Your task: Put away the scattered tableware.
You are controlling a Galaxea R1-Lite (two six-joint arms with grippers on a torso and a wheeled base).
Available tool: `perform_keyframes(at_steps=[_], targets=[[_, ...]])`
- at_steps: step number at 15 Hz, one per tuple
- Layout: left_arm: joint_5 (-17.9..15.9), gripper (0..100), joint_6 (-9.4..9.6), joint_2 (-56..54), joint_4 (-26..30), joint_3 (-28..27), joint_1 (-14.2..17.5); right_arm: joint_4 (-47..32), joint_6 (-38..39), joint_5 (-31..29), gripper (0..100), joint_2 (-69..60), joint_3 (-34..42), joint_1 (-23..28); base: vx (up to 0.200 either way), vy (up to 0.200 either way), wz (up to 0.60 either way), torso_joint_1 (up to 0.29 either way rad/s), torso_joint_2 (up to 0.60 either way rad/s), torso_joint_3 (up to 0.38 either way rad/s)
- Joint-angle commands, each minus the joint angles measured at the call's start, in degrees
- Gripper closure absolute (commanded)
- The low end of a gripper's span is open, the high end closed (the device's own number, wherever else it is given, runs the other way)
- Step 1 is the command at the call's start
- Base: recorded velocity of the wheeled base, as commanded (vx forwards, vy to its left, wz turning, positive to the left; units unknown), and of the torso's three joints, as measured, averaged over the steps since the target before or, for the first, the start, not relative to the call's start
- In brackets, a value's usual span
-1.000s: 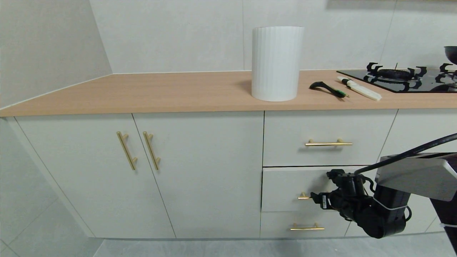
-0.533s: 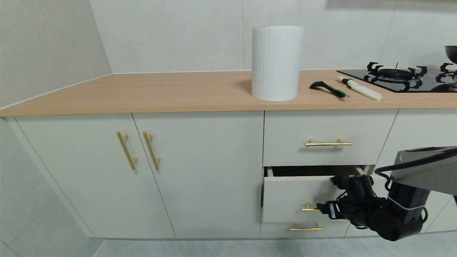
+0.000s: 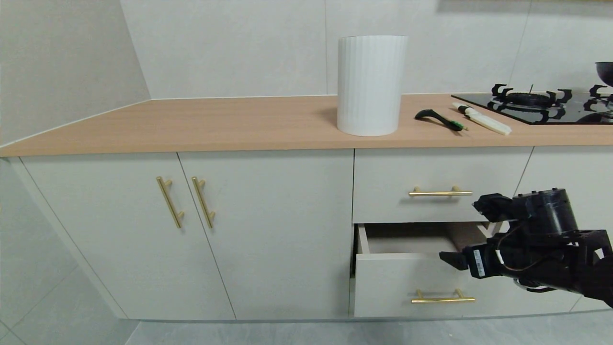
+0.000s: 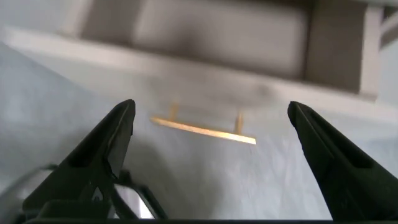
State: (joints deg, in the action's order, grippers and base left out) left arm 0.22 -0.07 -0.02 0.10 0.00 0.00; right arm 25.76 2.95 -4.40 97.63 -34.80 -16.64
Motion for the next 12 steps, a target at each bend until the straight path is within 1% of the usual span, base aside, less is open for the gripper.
perform_keyframes(at_steps=[1, 2, 3, 6, 12], targets=[[0.0, 0, -0.01, 0.0, 0.0, 0.0, 0.0, 5.7, 1.0, -0.3, 0, 5.8, 0.0, -0.5, 0.000, 0.000, 0.00, 0.000, 0.00, 0.000], [0.0, 0, -0.01, 0.0, 0.0, 0.0, 0.0, 9.0, 1.1, -0.7, 0, 8.7, 0.2, -0.5, 0.000, 0.000, 0.00, 0.000, 0.00, 0.000], [0.0, 0, -0.01, 0.0, 0.0, 0.0, 0.0, 15.1, 1.7, -2.5, 0, 13.7, 0.9, -0.5, 0.000, 0.000, 0.00, 0.000, 0.00, 0.000], [0.0, 0, -0.01, 0.0, 0.0, 0.0, 0.0, 24.2, 3.5, -5.0, 0, 20.9, 1.1, -0.5, 0.000, 0.000, 0.00, 0.000, 0.00, 0.000], [0.0, 0, -0.01, 0.0, 0.0, 0.0, 0.0, 24.9, 3.3, -4.9, 0, 23.5, 1.1, 0.4, 0.000, 0.000, 0.00, 0.000, 0.00, 0.000]])
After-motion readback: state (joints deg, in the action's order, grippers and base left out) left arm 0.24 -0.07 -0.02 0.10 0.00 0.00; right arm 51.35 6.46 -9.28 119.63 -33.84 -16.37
